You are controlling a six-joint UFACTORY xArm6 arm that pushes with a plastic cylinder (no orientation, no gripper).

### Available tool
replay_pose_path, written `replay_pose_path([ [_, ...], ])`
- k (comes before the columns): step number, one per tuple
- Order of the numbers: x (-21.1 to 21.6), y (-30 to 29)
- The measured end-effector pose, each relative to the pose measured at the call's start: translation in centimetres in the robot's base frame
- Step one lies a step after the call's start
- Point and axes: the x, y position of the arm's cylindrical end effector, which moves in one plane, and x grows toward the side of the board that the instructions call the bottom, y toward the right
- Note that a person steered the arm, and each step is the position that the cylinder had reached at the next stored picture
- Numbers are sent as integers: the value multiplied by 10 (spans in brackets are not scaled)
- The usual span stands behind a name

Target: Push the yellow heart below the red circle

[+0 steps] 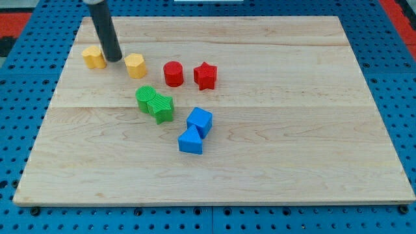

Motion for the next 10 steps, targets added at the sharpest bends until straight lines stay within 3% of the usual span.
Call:
replay_pose_path([
  [1, 5, 72],
  [2, -5, 46],
  [3, -64, 34],
  [4, -77, -57],
  [5, -43, -94],
  [7, 11, 65],
  [8, 21, 76],
  [10, 15, -42],
])
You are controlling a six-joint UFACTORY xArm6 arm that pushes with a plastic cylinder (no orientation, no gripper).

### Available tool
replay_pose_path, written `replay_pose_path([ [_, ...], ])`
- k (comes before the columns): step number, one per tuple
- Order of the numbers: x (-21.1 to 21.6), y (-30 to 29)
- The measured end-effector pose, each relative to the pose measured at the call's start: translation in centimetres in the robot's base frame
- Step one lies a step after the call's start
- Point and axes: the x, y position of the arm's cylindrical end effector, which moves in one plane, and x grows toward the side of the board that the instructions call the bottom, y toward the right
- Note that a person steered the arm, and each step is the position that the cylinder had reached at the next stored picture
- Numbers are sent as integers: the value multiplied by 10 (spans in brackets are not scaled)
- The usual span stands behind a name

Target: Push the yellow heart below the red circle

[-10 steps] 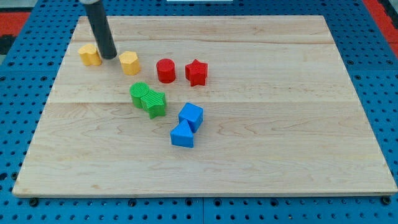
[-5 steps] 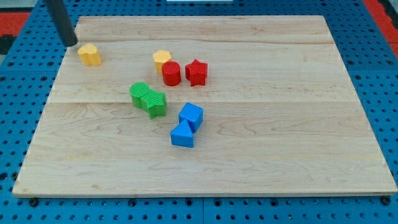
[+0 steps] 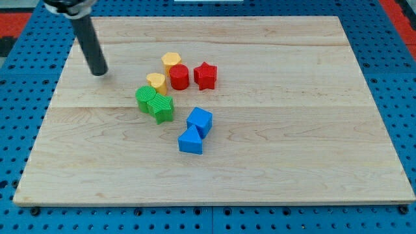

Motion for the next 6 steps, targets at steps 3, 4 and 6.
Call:
replay_pose_path([
  [3, 40, 17],
  [4, 37, 71],
  [6, 22, 136],
])
